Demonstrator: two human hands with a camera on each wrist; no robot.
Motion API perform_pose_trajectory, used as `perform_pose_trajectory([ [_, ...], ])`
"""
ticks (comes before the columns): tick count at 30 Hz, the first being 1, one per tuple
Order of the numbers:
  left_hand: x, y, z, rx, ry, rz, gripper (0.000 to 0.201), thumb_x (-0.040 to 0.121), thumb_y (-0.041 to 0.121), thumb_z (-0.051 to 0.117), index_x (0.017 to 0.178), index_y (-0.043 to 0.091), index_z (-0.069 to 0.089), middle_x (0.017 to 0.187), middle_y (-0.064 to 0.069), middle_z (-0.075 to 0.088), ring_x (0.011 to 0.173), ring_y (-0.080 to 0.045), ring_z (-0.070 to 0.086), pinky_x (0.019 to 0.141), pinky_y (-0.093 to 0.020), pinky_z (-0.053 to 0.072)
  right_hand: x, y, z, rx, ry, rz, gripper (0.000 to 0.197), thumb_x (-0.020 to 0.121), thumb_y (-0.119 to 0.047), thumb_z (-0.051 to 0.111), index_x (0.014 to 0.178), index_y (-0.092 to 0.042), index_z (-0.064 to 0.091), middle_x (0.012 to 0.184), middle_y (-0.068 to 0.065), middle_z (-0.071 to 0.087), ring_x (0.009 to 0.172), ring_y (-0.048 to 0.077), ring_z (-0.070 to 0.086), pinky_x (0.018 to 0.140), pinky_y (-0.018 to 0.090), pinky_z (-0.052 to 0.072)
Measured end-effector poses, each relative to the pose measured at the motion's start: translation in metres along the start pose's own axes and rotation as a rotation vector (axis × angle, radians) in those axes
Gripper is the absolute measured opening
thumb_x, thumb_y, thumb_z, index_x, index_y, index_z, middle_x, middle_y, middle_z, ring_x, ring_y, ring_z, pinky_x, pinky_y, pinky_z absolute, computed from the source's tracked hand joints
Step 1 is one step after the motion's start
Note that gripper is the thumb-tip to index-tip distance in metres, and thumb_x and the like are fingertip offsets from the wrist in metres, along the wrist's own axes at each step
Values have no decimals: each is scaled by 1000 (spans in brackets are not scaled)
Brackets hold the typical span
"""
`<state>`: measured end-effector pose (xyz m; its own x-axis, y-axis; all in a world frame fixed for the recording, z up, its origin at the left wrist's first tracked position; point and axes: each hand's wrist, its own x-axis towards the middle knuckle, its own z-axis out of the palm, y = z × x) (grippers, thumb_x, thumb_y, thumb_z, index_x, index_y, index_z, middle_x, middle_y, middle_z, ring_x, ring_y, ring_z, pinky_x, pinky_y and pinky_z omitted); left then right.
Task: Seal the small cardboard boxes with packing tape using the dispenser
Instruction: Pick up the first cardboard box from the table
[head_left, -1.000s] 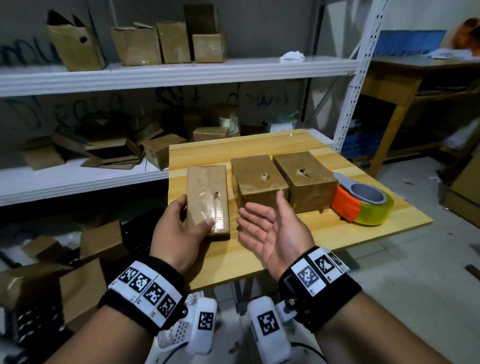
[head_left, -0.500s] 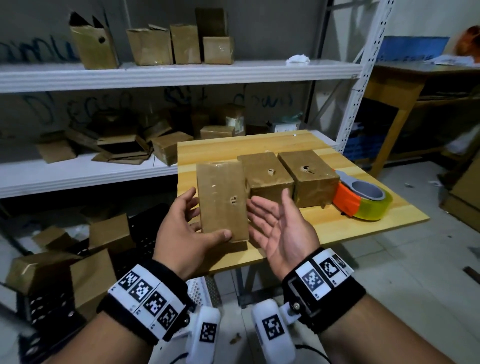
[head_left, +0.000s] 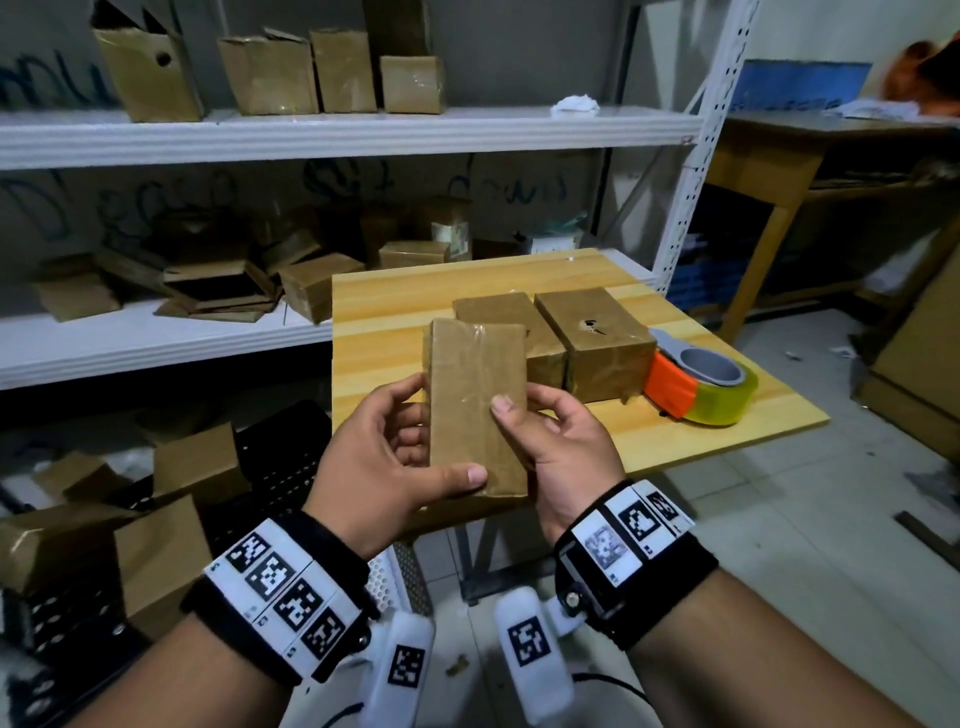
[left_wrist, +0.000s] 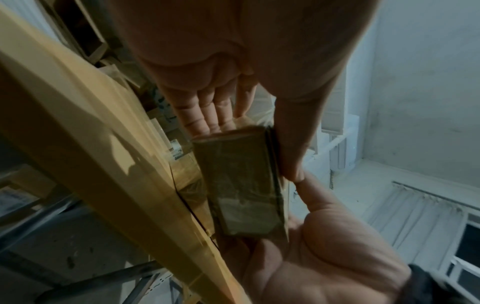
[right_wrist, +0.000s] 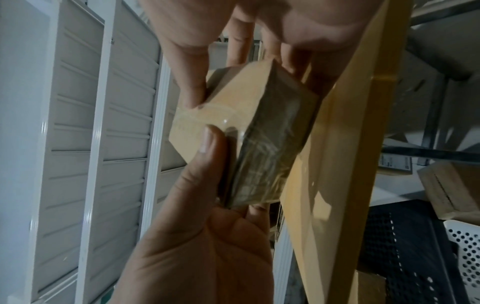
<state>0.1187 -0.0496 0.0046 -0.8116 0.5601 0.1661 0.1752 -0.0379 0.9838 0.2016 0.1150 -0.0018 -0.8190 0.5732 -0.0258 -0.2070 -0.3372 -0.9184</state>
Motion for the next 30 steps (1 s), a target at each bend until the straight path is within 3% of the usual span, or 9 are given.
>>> perform_pose_trajectory([
  [6, -2, 1, 1, 39, 15, 16, 115, 45, 22, 99, 148, 16, 48, 117, -9, 73, 102, -22, 76, 82, -31, 63, 6, 1, -2, -42, -5, -23, 57, 65, -27, 89, 116, -9, 69, 113, 16, 80, 107, 33, 78, 96, 58, 61],
  [10, 1, -2, -4, 20, 29, -35, 115, 46, 23, 101, 148, 17, 49, 118, -9, 73, 101, -22, 77, 82, -32, 64, 9, 3, -3, -67, 2, 37, 31, 86, -13, 83, 115, -10, 72, 107, 14, 82, 102, 32, 79, 95, 57, 62],
  [13, 5, -7, -6, 2, 36, -77, 124, 41, 27, 109, 148, 16, 49, 118, -10, 75, 102, -22, 77, 84, -35, 64, 8, 4, -3, -79, -1, 58, 23, 92, -10, 78, 115, -12, 75, 108, 13, 82, 102, 32, 80, 93, 54, 62],
  [15, 6, -9, -7, -2, 38, -95, 126, 38, 31, 104, 149, 14, 48, 118, -10, 76, 102, -21, 77, 87, -38, 64, 7, 6, -3, -86, -12, 66, 20, 94, -8, 74, 114, -13, 77, 107, 12, 83, 98, 29, 80, 87, 47, 64],
  [18, 7, -10, -8, -27, 32, -118, 120, 45, 21, 101, 151, 10, 46, 119, -10, 76, 103, -21, 77, 86, -37, 64, 6, 5, -4, -72, -30, 77, 18, 98, -5, 68, 110, -15, 78, 102, 11, 83, 89, 23, 82, 71, 35, 64],
  [20, 6, -9, -7, -24, 28, -113, 119, 45, 20, 101, 150, 9, 47, 116, -10, 77, 102, -21, 78, 84, -34, 64, 5, 5, -3, -77, -16, 62, 18, 94, -15, 76, 112, -15, 77, 103, 10, 83, 93, 26, 82, 74, 40, 65],
  [22, 2, -7, -3, 19, 19, -87, 121, 43, 23, 108, 148, 10, 49, 113, -9, 76, 98, -21, 78, 81, -31, 64, 4, 7, -4, -111, 9, 27, 45, 75, -34, 88, 112, -14, 73, 103, 10, 83, 95, 29, 81, 82, 49, 66],
  [24, -2, -5, 2, 53, 11, -65, 116, 44, 22, 103, 146, 12, 50, 111, -8, 74, 94, -20, 78, 79, -31, 64, 5, 10, -6, -145, 39, 1, 57, 64, -40, 91, 109, -13, 70, 100, 11, 83, 93, 30, 81, 84, 53, 65],
  [30, -3, -4, 5, 83, 15, -38, 117, 44, 28, 105, 145, 17, 48, 112, -7, 72, 94, -20, 77, 83, -37, 64, 7, 11, -7, -174, 75, -31, 13, 92, -18, 80, 101, -10, 75, 92, 13, 83, 88, 31, 81, 84, 53, 65],
])
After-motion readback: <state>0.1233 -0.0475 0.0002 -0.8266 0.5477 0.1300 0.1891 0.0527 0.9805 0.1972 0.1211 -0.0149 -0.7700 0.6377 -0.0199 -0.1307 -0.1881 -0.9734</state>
